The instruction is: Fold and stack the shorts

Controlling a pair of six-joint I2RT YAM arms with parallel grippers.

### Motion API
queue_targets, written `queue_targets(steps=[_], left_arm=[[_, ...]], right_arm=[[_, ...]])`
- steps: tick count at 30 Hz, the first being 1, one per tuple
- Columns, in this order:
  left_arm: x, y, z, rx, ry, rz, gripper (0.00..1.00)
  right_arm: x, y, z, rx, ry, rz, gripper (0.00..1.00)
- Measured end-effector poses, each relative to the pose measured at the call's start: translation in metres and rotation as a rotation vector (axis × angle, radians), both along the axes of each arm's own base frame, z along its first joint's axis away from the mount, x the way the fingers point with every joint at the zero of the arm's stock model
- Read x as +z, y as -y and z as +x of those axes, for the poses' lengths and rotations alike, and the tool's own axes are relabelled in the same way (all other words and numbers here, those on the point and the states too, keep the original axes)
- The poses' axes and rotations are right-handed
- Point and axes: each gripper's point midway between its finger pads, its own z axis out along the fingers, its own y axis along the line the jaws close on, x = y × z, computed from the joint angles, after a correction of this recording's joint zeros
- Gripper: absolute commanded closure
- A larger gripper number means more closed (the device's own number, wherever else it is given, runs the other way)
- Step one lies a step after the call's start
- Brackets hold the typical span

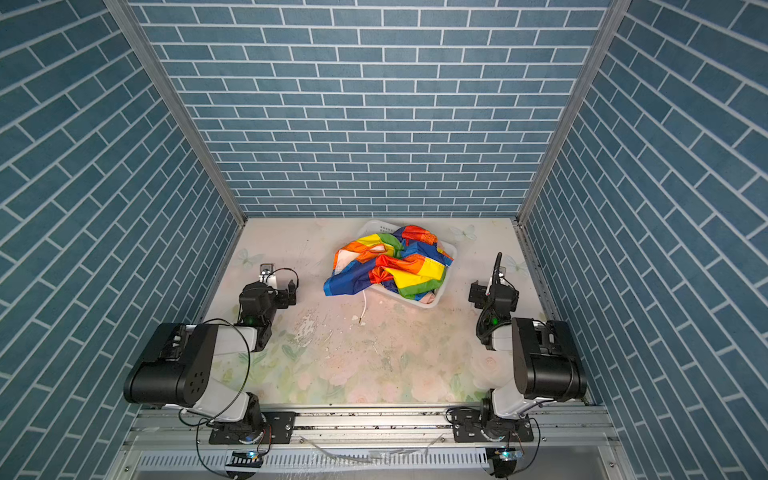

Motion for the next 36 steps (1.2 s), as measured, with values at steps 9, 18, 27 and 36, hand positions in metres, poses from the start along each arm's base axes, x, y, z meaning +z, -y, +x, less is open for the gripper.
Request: queue_targets(steps=[9, 18, 27, 36], left_arm=[[0.000, 0.001, 0.000, -0.005, 0.000, -0.002, 0.00], [0.000, 0.001, 0.000, -0.005, 0.000, -0.002, 0.00], [0.040, -0.015, 0.006, 0.100, -0.016, 0.002, 0.00], [0.196, 0.004, -0.007, 0.061, 0.255, -0.337, 0.00]], right_arm=[[0.000, -0.001, 0.000, 0.003, 0.000, 0.001, 0.01], [0.000, -0.001, 0.000, 0.003, 0.000, 0.001, 0.01], [0.030, 0.015, -0.010, -0.091, 0.035, -0.008, 0.01], [0.162, -0.026, -0.010, 0.016, 0.204, 0.082, 0.01]])
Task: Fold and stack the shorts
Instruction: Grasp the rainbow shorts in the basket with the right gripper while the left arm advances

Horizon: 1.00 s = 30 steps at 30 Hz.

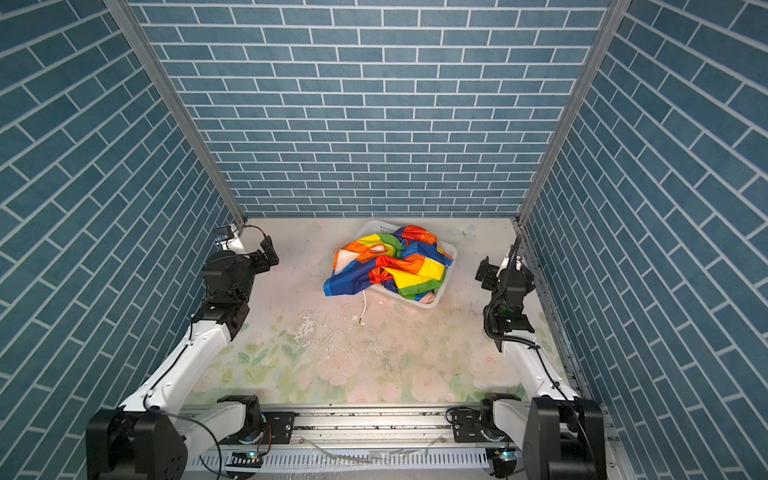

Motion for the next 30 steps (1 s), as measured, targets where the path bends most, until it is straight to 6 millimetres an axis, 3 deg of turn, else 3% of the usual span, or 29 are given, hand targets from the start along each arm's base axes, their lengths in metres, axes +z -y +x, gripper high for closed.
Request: queue_targets(steps=[2, 4, 7, 11, 16, 18, 21, 25, 28, 30], left_arm=[[-0.002, 0.016, -0.006, -0.063, -0.018, -0.071, 0.00], [-0.010, 0.039, -0.015, -0.130, -0.073, -0.135, 0.00], [-0.012, 0.069, -0.026, -0.204, -0.152, -0.213, 0.00], [-0.012, 0.096, -0.043, -0.255, -0.224, -0.312, 0.00], [-0.037, 0.126, -0.061, -0.310, -0.343, -0.429, 0.01], [-0.050, 0.135, -0.064, -0.324, -0.399, -0.462, 0.00], [-0.062, 0.141, -0.068, -0.330, -0.454, -0.496, 0.00], [-0.060, 0.143, -0.074, -0.342, -0.464, -0.522, 0.00], [-0.060, 0.144, -0.080, -0.356, -0.465, -0.536, 0.01], [-0.065, 0.145, -0.084, -0.359, -0.477, -0.540, 0.00]], right_arm=[[0.027, -0.028, 0.003, 0.084, 0.014, 0.004, 0.01], [0.040, -0.060, 0.001, 0.184, 0.000, 0.008, 0.01], [0.038, -0.110, -0.012, 0.330, -0.068, -0.013, 0.07], [0.032, -0.180, -0.044, 0.546, -0.154, -0.077, 0.11], [0.027, -0.256, -0.085, 0.789, -0.222, -0.147, 0.13], [0.014, -0.281, -0.094, 0.859, -0.266, -0.172, 0.13], [-0.022, -0.309, -0.099, 0.924, -0.368, -0.218, 0.14], [-0.076, -0.330, -0.097, 0.948, -0.519, -0.285, 0.14], [-0.095, -0.338, -0.086, 0.941, -0.566, -0.335, 0.22], [-0.097, -0.345, -0.076, 0.934, -0.575, -0.350, 0.26]])
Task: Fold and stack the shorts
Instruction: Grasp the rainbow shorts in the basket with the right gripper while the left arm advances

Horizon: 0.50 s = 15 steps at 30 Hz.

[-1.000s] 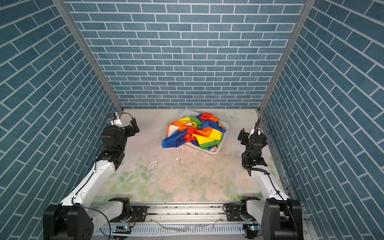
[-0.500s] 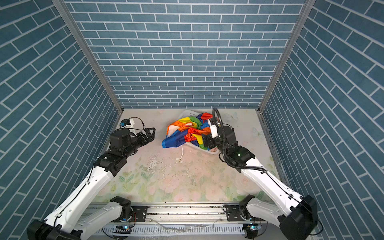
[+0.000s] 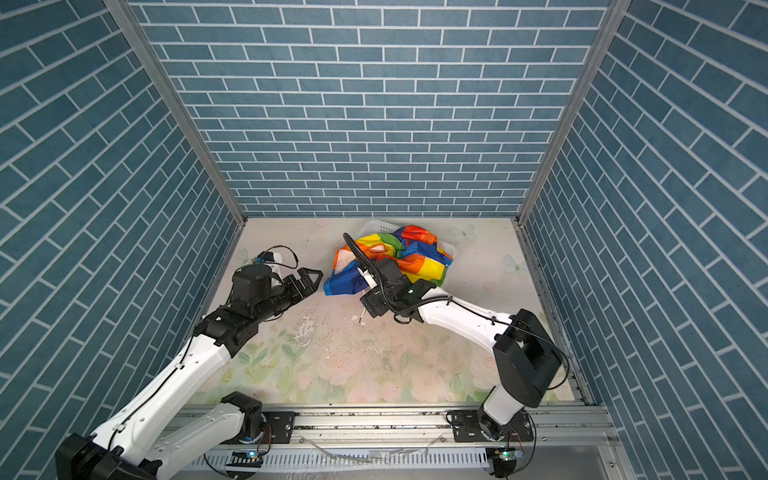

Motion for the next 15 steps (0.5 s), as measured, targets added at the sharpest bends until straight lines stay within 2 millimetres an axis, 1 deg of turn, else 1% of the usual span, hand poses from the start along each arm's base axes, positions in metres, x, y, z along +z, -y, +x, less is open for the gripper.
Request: queue_targets(steps=[2, 4, 7, 9, 11, 13, 15], left_arm=[[-0.006, 0.000, -0.004, -0.005, -0.017, 0.001, 0.00], [-0.008, -0.002, -0.008, -0.005, -0.024, 0.005, 0.00], [-0.001, -0.006, -0.013, -0.003, 0.000, 0.012, 0.00], [0.003, -0.008, -0.016, -0.001, 0.013, 0.022, 0.01], [0.005, -0.009, -0.018, -0.002, 0.018, 0.027, 0.00], [0.006, -0.009, -0.018, -0.006, 0.020, 0.030, 0.00], [0.007, -0.008, -0.017, -0.009, 0.021, 0.028, 0.00]], right_arm=[[-0.002, -0.007, 0.014, -0.005, -0.002, -0.015, 0.27], [-0.008, -0.012, 0.030, -0.019, -0.009, -0.030, 0.28], [-0.026, -0.012, 0.044, -0.028, -0.033, -0.071, 0.32], [-0.039, -0.011, 0.048, -0.027, -0.058, -0.103, 0.36], [-0.049, -0.009, 0.050, -0.024, -0.078, -0.126, 0.45], [-0.055, -0.009, 0.049, -0.014, -0.090, -0.144, 0.62], [-0.059, -0.007, 0.049, -0.008, -0.098, -0.159, 0.75]])
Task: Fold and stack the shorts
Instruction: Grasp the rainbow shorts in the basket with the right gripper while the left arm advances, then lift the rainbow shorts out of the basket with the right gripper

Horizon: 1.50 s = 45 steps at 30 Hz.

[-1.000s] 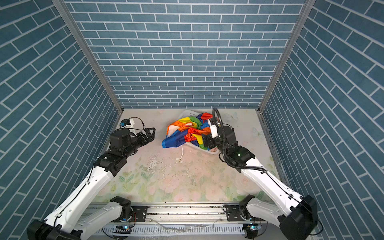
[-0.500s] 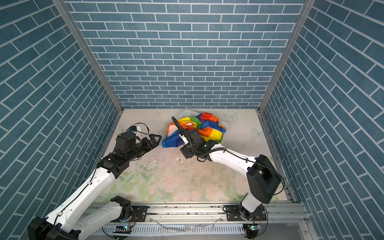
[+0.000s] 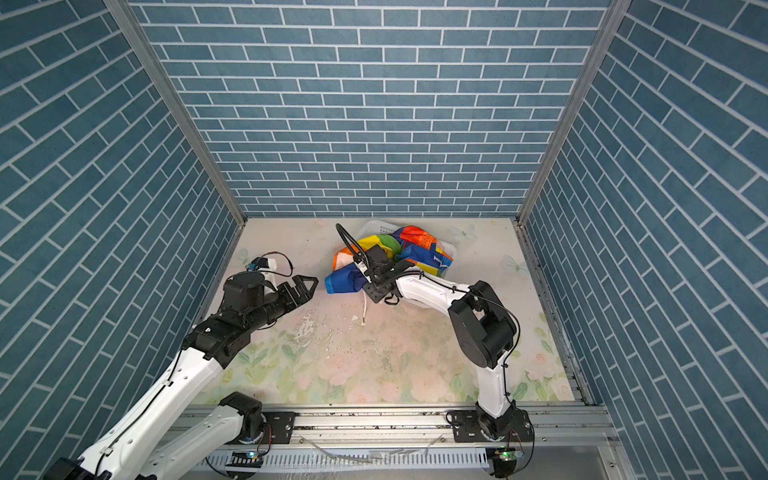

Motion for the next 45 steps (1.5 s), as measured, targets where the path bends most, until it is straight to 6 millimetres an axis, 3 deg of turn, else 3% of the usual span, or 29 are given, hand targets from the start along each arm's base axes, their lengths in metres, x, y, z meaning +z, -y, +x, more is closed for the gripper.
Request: queue_targets(steps=[3, 5, 8, 11, 19, 22, 24, 26, 31, 34, 37, 41, 43, 45], left_arm=[[0.000, 0.006, 0.005, -0.014, -0.002, -0.013, 0.01], [-0.002, 0.014, 0.010, -0.030, -0.015, -0.013, 0.00], [0.000, 0.036, 0.019, -0.082, -0.028, 0.000, 0.00], [0.003, 0.062, 0.026, -0.139, -0.022, 0.006, 0.00], [-0.013, 0.116, 0.032, -0.242, -0.039, 0.055, 0.00], [-0.018, 0.131, 0.037, -0.265, -0.042, 0.076, 0.00], [-0.020, 0.141, 0.042, -0.279, -0.045, 0.086, 0.00], [-0.019, 0.152, 0.046, -0.296, -0.045, 0.095, 0.01], [-0.004, 0.177, 0.046, -0.348, 0.015, 0.145, 0.00], [0.002, 0.185, 0.041, -0.362, 0.058, 0.191, 0.00], [-0.002, 0.184, 0.038, -0.358, 0.076, 0.250, 0.00], [-0.006, 0.177, 0.037, -0.347, 0.078, 0.316, 0.01], [-0.005, 0.172, 0.037, -0.341, 0.081, 0.338, 0.00], [0.000, 0.169, 0.034, -0.340, 0.090, 0.345, 0.00]], right_arm=[[0.002, 0.000, 0.007, 0.056, 0.031, -0.022, 0.86], [0.003, 0.012, 0.020, 0.022, 0.038, -0.023, 0.90], [0.002, 0.048, 0.049, -0.076, 0.038, -0.023, 0.95], [0.004, 0.097, 0.084, -0.191, 0.054, -0.028, 1.00], [0.012, 0.223, 0.153, -0.475, 0.056, -0.029, 1.00], [0.015, 0.256, 0.174, -0.567, 0.059, -0.016, 1.00], [0.014, 0.268, 0.182, -0.606, 0.058, -0.011, 0.98], [0.011, 0.269, 0.186, -0.618, 0.049, -0.011, 0.87], [0.008, 0.258, 0.181, -0.633, 0.016, 0.048, 0.40], [0.024, 0.250, 0.166, -0.633, 0.008, 0.114, 0.21], [0.067, 0.245, 0.142, -0.637, 0.043, 0.200, 0.04], [0.153, 0.253, 0.103, -0.643, 0.192, 0.321, 0.01], [0.187, 0.269, 0.083, -0.683, 0.269, 0.373, 0.01], [0.200, 0.301, 0.065, -0.780, 0.321, 0.408, 0.01]])
